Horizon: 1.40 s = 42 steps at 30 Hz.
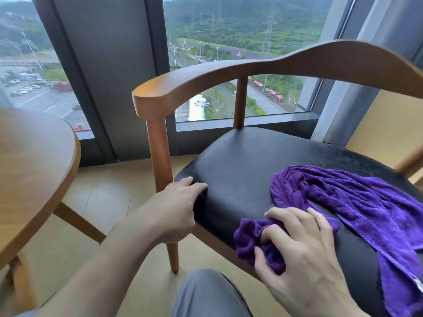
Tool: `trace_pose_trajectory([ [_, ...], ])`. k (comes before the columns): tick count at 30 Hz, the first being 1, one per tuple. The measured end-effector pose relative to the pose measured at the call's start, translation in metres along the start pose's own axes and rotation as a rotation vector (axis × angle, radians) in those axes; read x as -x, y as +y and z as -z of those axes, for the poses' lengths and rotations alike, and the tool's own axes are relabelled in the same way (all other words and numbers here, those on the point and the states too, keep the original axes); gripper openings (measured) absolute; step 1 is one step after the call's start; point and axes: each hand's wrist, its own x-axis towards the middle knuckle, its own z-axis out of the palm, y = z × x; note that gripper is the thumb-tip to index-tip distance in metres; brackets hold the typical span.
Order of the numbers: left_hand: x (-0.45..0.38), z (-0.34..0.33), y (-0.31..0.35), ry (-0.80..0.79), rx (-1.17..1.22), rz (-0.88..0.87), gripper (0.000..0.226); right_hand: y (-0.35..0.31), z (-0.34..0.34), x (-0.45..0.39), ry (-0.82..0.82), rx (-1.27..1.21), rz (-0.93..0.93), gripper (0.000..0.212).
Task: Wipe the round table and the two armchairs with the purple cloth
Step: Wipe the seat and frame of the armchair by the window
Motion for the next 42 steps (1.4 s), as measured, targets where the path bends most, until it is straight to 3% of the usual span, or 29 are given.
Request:
trace_pose_trajectory([
  [5,-0.008,0.002,0.000,0.033,-0.007,-0.038,0.047,-0.034,-0.022,-0.032,-0.059,-0.006,-0.025,0.035],
  [10,-0.018,0.003,0.002,0.034,0.017,-0.082,0.061,-0.024,-0.020,-0.029,-0.181,0.095,-0.033,0.031],
  [17,-0.027,-0.009,0.030,-0.006,-0.003,-0.166,0.065,0.031,0.028,0.004,-0.165,-0.035,-0.326,0.035],
  [22,-0.029,-0.022,0.049,0.058,-0.031,-0.297,0.056,0.022,0.019,-0.010,-0.016,-0.024,-0.444,0.026],
  [26,-0.036,-0.025,0.056,0.043,-0.064,-0.342,0.055,0.002,-0.003,-0.046,-0.114,0.016,-0.312,0.023],
  [28,-0.039,-0.022,0.053,0.020,-0.050,-0.334,0.054,0.013,-0.001,-0.050,-0.219,0.050,-0.203,0.023],
  [30,-0.042,-0.019,0.049,0.006,-0.053,-0.329,0.054,0.039,0.012,-0.043,-0.270,0.053,-0.217,0.021],
  [34,-0.042,-0.019,0.052,0.002,-0.077,-0.338,0.052,0.100,0.044,-0.023,-0.179,0.063,-0.495,0.011],
  [37,-0.044,-0.020,0.058,0.014,-0.080,-0.349,0.048,0.108,0.041,-0.023,-0.074,0.069,-0.615,0.007],
  [42,-0.048,-0.031,0.080,-0.032,-0.078,-0.363,0.065,0.093,0.032,-0.024,-0.042,0.102,-0.652,0.032],
])
